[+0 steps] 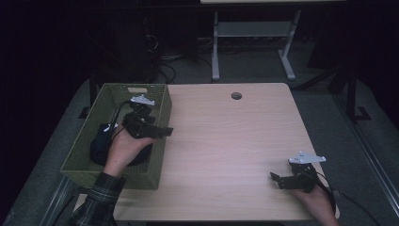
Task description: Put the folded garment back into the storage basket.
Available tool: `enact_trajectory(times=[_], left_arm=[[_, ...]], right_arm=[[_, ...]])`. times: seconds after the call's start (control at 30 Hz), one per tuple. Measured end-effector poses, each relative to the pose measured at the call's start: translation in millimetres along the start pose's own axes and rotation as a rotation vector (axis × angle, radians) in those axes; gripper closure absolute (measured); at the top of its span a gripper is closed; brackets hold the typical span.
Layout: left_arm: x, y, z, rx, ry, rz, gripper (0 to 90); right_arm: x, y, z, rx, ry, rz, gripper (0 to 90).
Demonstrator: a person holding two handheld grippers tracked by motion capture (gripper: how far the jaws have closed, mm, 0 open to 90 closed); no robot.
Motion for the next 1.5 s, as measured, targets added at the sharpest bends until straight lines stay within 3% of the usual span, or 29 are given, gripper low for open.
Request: enact_trajectory(times=[0.33, 0.5, 0.83, 0.93, 1.03, 1.43, 1.5], left_arm=[[1.2, -41.1, 28.8, 0.097, -0.009, 0.057, 14.0], [9.5, -56.2, 48.2, 0.136, 0.013, 0.090, 14.0], [25.8, -74.2, 76.9, 0.199, 0.012, 0.166, 13.9], [32.0, -78.1, 84.6, 0.198, 0.020, 0.180, 13.9], [38.3, -83.2, 92.8, 0.232, 0.013, 0.181, 13.9], [64.4, -94.5, 119.7, 0.232, 0.056, 0.236, 13.6], [67.6, -95.5, 123.4, 0.228, 0.037, 0.223, 13.7]], right_arm=[[0.0, 0.0, 0.0, 0.000, 0.000, 0.000, 7.9], [0.0, 0.0, 0.0, 0.000, 0.000, 0.000, 7.9], [0.0, 0.0, 0.0, 0.000, 0.000, 0.000, 7.9], [0.0, 0.0, 0.0, 0.000, 0.000, 0.000, 7.9], [0.0, 0.1, 0.0, 0.000, 0.000, 0.001, 7.9], [0.0, 0.0, 0.0, 0.000, 0.001, 0.000, 7.9], [0.0, 0.0, -0.1, 0.000, 0.001, 0.000, 7.9]])
Point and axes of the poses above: each handheld gripper's, and its own axes: z roughly forward along the jaws, x roughly out of its underside, y roughly to its left, the point moved 6 cm from there along z, roughly forward along the jaws, and after that the axes turned 4 degrees about -z, right-handed, at the moved point
